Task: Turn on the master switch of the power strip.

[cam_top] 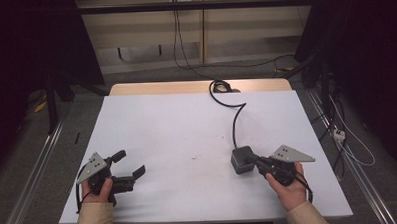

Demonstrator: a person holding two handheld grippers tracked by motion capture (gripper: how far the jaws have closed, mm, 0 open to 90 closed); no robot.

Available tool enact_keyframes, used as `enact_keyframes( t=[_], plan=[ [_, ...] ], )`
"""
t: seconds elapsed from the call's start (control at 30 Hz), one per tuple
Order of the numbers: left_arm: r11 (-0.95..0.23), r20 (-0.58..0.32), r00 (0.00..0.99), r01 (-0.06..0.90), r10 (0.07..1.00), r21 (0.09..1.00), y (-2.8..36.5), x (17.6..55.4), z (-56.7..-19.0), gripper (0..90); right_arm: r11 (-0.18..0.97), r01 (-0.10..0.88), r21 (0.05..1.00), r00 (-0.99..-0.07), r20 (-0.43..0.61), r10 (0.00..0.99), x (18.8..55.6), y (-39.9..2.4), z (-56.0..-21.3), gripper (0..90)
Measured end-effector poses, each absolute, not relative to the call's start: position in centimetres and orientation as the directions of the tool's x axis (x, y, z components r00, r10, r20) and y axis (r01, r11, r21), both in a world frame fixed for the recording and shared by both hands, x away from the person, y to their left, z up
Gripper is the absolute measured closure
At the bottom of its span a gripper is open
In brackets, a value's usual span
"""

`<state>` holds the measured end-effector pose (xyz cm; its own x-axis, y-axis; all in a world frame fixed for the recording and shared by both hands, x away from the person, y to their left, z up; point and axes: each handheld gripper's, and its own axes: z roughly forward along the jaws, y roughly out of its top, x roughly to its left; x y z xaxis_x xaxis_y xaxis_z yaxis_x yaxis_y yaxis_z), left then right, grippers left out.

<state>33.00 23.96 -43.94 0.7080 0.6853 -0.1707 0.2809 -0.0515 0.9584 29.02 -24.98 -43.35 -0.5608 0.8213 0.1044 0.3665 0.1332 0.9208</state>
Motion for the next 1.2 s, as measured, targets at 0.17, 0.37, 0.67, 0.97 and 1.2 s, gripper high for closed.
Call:
enact_keyframes(
  t=[0.17,0.37,0.67,0.97,1.2],
  plan=[
    [-0.044,-0.174,0.711,0.278,0.681,0.96,23.87,32.96,-43.89,3.4,0.141,0.368,0.919,-0.56,0.098,0.823,29.08,-24.99,-43.45,90.0],
    [-0.049,-0.172,0.714,0.278,0.679,0.959,23.87,33.0,-43.93,3.4,0.146,0.367,0.919,-0.562,0.094,0.822,29.13,-24.94,-43.58,90.0],
    [-0.048,-0.174,0.714,0.279,0.678,0.959,23.83,33.02,-43.95,3.4,0.153,0.363,0.919,-0.562,0.085,0.822,29.15,-24.92,-43.67,90.0],
    [-0.044,-0.177,0.712,0.281,0.68,0.959,23.84,33.04,-43.97,3.4,0.149,0.358,0.922,-0.563,0.085,0.822,29.18,-24.87,-43.79,90.0],
    [-0.04,-0.18,0.712,0.28,0.678,0.959,23.8,33.05,-43.97,3.4,0.146,0.362,0.921,-0.559,0.089,0.824,29.17,-24.84,-43.84,90.0]
  ],
)
